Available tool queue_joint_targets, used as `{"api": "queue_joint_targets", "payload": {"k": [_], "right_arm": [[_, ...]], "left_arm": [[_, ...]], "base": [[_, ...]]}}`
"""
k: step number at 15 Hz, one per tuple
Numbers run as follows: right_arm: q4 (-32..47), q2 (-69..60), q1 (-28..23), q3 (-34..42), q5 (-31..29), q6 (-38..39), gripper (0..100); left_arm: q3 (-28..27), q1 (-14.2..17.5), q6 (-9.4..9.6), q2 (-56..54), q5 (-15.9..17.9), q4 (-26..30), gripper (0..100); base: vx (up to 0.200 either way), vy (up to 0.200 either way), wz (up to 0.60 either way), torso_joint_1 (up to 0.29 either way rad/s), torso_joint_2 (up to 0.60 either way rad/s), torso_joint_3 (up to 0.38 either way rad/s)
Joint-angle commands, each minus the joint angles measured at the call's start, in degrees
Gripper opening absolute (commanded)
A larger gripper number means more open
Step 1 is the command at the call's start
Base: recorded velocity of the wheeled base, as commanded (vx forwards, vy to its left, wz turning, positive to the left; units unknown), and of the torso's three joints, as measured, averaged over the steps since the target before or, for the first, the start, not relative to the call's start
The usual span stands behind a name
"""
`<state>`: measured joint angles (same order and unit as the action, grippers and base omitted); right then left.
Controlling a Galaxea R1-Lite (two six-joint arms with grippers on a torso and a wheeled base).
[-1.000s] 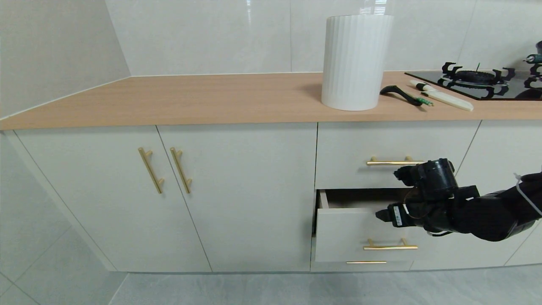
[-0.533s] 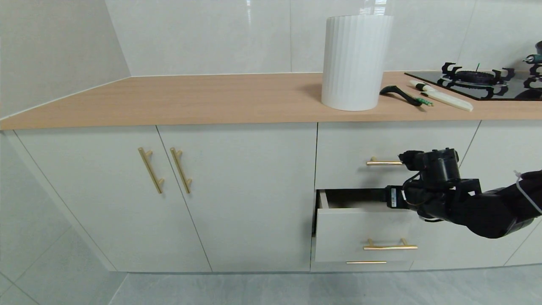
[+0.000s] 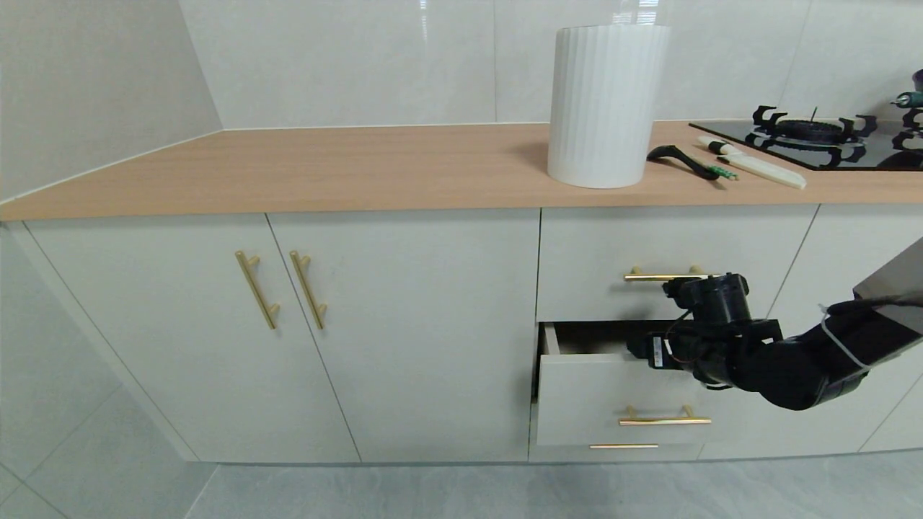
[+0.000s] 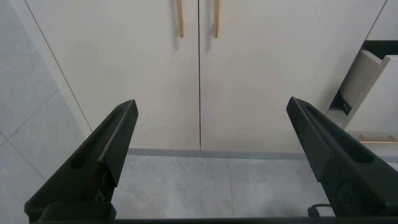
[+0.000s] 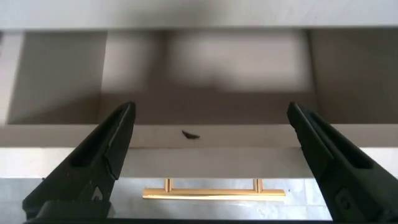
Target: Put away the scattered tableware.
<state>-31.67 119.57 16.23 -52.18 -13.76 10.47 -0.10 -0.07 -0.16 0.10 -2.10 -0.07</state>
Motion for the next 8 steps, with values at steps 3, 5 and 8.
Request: {"api": "queue_joint_targets", "payload": {"k": [3, 5, 8], "right_arm": [[6.09, -3.02, 0.03, -0.03, 0.58, -0.10, 100], [9.96, -4.96, 0.03, -0.12, 0.67, -0.80, 100], [14.97, -6.71, 0.12, -0.12, 1.19, -2.12, 100]], "left_arm": [[0.01, -0.01, -0.02, -0.01, -0.01, -0.01, 100], [0.01, -0.01, -0.02, 0.08, -0.01, -0.01, 100], [0.01, -0.01, -0.02, -0.01, -0.01, -0.01, 100]], "base": [[0.000, 0.000, 0.00, 0.000, 0.00, 0.000], [0.000, 0.000, 0.00, 0.000, 0.00, 0.000], [0.000, 0.000, 0.00, 0.000, 0.00, 0.000]]}}
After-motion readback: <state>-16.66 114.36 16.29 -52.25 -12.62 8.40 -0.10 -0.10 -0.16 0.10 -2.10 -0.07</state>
